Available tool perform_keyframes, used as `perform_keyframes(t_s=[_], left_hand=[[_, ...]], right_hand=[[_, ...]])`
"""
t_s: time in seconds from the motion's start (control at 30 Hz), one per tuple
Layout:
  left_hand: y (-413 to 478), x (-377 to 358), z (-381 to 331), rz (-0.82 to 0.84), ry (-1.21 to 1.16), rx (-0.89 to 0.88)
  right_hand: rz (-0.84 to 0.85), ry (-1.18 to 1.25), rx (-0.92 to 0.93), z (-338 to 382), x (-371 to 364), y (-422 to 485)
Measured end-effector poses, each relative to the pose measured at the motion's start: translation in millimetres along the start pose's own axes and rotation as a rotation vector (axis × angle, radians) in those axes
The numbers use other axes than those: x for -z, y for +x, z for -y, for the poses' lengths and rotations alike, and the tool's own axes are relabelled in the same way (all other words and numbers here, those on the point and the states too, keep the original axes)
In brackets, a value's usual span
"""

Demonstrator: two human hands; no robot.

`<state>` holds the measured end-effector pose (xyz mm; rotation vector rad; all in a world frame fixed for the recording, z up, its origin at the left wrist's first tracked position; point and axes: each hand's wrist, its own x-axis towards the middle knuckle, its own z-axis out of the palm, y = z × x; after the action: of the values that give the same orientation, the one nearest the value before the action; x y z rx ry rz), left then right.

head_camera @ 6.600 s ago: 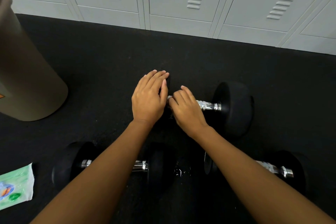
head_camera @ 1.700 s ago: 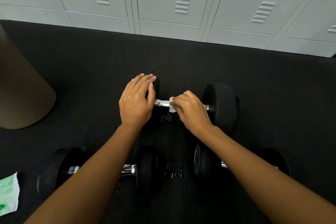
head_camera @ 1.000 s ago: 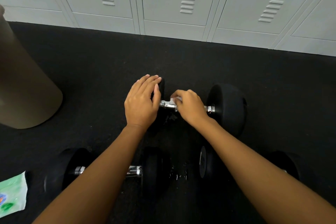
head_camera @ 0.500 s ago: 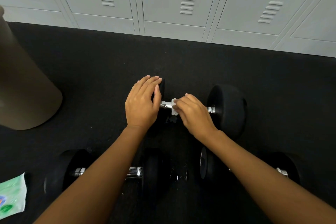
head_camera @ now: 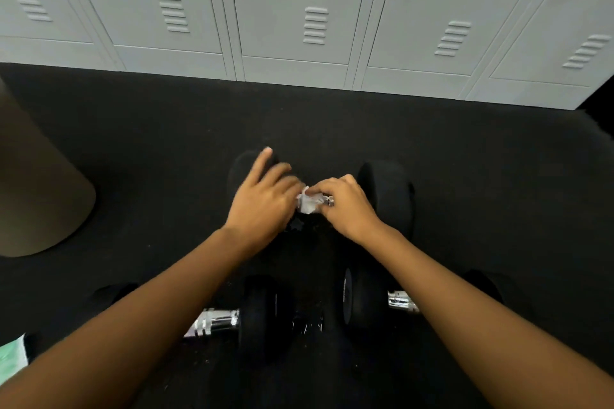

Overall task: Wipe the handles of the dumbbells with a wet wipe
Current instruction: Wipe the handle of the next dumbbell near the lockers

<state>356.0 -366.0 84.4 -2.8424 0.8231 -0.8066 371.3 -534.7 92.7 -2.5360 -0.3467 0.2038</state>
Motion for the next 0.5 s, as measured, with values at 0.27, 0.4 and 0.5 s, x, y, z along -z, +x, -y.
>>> perform_keyframes(t_s=[0.27,0.4,0.5], left_hand=[[16,3,-33,0.242,-0.17,0.096],[28,7,-37,0.384,-0.359,0.236],[37,-1,-33,0.541,-0.43,0.377]], right_hand=[[-0.332,-0.256,0.17,0,63,-5],[-0.247,-0.293,-0.022,-33,68,3],[-0.225,-0.158,-0.133,-40,58,-2]])
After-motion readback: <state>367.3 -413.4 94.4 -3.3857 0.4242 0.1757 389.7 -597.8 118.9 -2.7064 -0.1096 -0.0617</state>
